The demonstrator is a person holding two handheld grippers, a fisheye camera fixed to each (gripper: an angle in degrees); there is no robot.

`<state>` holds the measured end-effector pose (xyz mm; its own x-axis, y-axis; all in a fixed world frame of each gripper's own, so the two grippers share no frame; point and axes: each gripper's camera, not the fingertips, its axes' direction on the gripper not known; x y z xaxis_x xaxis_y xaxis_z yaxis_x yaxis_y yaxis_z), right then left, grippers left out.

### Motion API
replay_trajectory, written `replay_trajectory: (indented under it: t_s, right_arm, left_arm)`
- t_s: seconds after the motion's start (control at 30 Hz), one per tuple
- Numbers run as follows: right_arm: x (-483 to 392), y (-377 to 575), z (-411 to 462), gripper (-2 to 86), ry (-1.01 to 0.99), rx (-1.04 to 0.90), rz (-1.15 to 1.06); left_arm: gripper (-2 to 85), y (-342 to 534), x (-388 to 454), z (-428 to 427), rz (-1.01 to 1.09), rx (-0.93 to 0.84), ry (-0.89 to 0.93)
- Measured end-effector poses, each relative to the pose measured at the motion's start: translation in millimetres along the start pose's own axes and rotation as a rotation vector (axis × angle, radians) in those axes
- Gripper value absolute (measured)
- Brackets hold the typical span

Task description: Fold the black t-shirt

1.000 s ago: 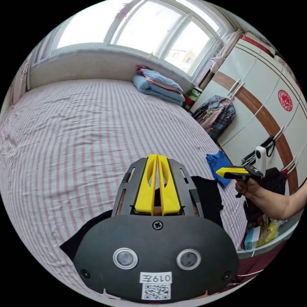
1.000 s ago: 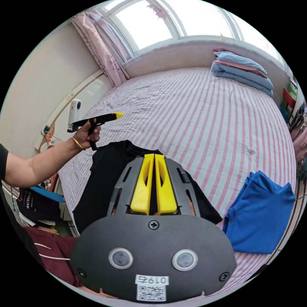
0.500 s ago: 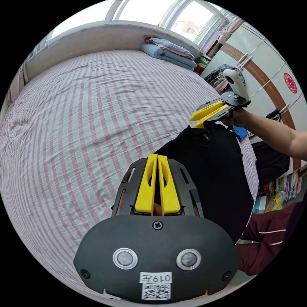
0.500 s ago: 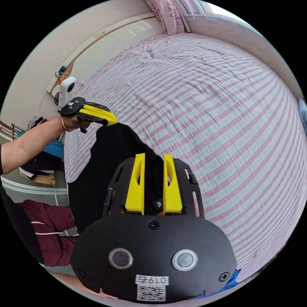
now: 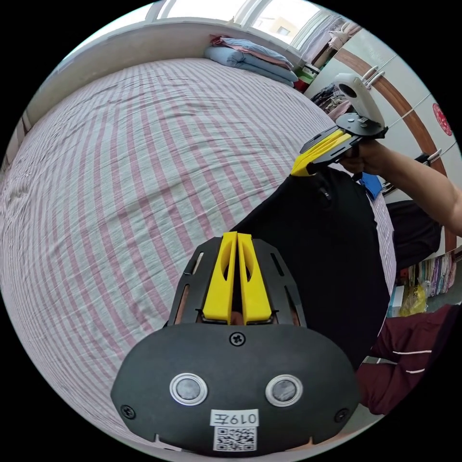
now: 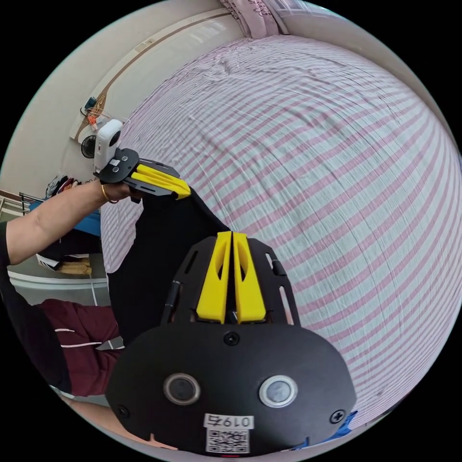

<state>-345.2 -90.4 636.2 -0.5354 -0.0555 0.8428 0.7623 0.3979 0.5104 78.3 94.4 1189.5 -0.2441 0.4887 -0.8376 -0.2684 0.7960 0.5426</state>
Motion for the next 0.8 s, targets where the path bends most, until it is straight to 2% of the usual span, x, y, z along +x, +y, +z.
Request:
replay_trajectory:
  t_s: [0.13, 0.33, 0.5, 0.7, 0.8]
  right_arm:
    - [-1, -18, 0, -0.8, 0.036, 0.031, 0.061]
    - [-27, -52, 17, 1.5, 0.137, -0.016, 0.025]
    - [-34, -76, 8, 6.0, 0.09, -0.018, 0.024]
    - [-53, -99, -19, 3.9, 0.107, 0.101, 0.043]
    - [-87, -122, -23, 2.9, 0.094, 0.167, -0.042]
  left_arm:
    - [0.6, 19, -14, -3, -0.053, 0.001, -0.002]
    - [0.6, 44, -35, -8, -0.154, -0.009, 0.005]
    - [0.7, 68, -53, -22, -0.193, 0.024, 0.088]
    - [1.3, 139, -89, -73, -0.383, 0.311, 0.216]
    - [2.3, 197, -91, -97, -0.499, 0.405, 0.087]
